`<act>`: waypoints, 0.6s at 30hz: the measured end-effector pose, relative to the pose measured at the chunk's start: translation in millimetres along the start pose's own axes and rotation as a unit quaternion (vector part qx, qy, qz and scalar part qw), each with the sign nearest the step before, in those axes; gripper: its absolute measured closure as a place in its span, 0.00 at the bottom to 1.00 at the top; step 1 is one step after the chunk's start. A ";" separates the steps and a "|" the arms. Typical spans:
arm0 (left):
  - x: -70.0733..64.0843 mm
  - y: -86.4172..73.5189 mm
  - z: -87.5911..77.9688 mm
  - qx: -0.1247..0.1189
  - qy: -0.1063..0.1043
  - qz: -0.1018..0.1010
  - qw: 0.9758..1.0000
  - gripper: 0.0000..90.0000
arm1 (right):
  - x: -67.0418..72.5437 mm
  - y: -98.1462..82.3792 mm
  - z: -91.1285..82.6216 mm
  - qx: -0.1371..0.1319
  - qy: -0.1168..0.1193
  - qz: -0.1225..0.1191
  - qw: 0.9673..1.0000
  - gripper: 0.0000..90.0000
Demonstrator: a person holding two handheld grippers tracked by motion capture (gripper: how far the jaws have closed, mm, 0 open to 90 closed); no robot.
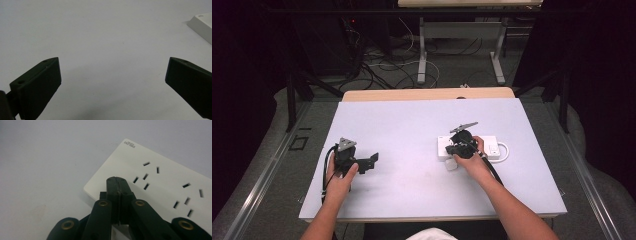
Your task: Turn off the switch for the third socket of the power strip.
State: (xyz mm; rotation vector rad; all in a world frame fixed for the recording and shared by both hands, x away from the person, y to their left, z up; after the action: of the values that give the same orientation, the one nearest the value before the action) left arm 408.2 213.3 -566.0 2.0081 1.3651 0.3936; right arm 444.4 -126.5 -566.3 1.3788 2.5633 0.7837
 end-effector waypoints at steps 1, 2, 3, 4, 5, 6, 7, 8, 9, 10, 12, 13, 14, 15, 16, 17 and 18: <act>0.3 -0.2 0.0 0.001 0.000 0.000 1.000 0.00 | 0.0 -0.1 0.2 0.000 -0.006 -0.002 1.000 1.00; 0.3 -0.2 0.0 0.001 0.000 0.000 1.000 0.00 | 0.0 -0.1 0.2 0.000 -0.006 -0.002 1.000 1.00; 0.3 -0.2 0.0 0.001 0.000 0.000 1.000 0.00 | 0.7 0.4 0.1 0.000 -0.002 0.002 1.000 1.00; 0.2 -0.2 0.0 0.001 0.000 0.000 1.000 0.00 | 0.7 0.6 0.1 0.000 -0.001 0.003 1.000 0.99; 0.3 -0.1 0.0 0.001 0.000 0.001 1.000 0.00 | 0.7 0.6 0.1 0.000 -0.001 0.003 1.000 0.99; 0.3 -0.1 0.0 0.001 0.000 0.000 1.000 0.00 | 0.9 1.1 0.1 0.002 0.000 0.001 1.000 0.98; 0.3 0.0 0.0 0.001 0.000 0.000 1.000 0.00 | 1.5 1.6 0.2 0.002 0.001 0.001 1.000 0.97; 0.3 0.0 0.0 0.001 0.000 0.000 1.000 0.00 | 1.5 1.6 0.2 0.002 0.001 0.001 1.000 0.97; 0.4 0.0 0.0 0.002 0.000 0.001 1.000 0.00 | 2.4 2.3 0.6 0.002 -0.002 0.002 1.000 0.96; 0.4 0.0 0.0 0.001 0.000 0.001 1.000 0.00 | 2.7 2.7 0.8 0.002 0.001 0.000 1.000 0.95; 0.3 -0.1 0.1 0.002 0.000 0.000 1.000 0.00 | 2.3 2.8 0.8 0.004 -0.003 -0.003 1.000 0.93; 0.2 0.1 0.7 -0.003 0.001 -0.001 1.000 0.00 | 3.2 3.5 0.9 0.003 0.000 0.001 1.000 0.91; 0.4 -0.1 0.1 0.002 -0.001 0.000 1.000 0.00 | 3.3 4.0 1.1 0.002 -0.002 0.002 1.000 0.89; 0.5 -0.1 0.1 0.001 0.000 0.000 1.000 0.00 | 3.3 4.4 0.9 0.002 -0.001 0.003 1.000 0.87; 0.5 -0.2 0.0 0.001 0.000 0.000 1.000 0.00 | 3.4 4.8 0.8 0.001 0.000 0.004 1.000 0.85; 1.1 -0.3 -0.3 0.003 0.002 0.003 1.000 0.00 | 3.2 5.6 0.3 -0.001 0.001 0.005 1.000 0.81; 1.2 -0.4 -0.3 0.003 0.002 0.002 1.000 0.00 | 3.2 5.6 0.3 -0.001 0.001 0.005 1.000 0.81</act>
State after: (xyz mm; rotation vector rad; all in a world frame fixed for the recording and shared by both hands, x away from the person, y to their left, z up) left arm 408.2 214.5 -566.2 2.0163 1.3656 0.3973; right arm 446.9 -121.3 -563.3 1.3914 2.5598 0.7891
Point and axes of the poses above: each handheld gripper's, and its own axes: z roughly forward along the jaws, y roughly out of its top, x roughly to its left, the point moved 5 cm from there along z, roughly forward along the jaws, and after that the axes turned 11 degrees about x, right-handed, at the moved point
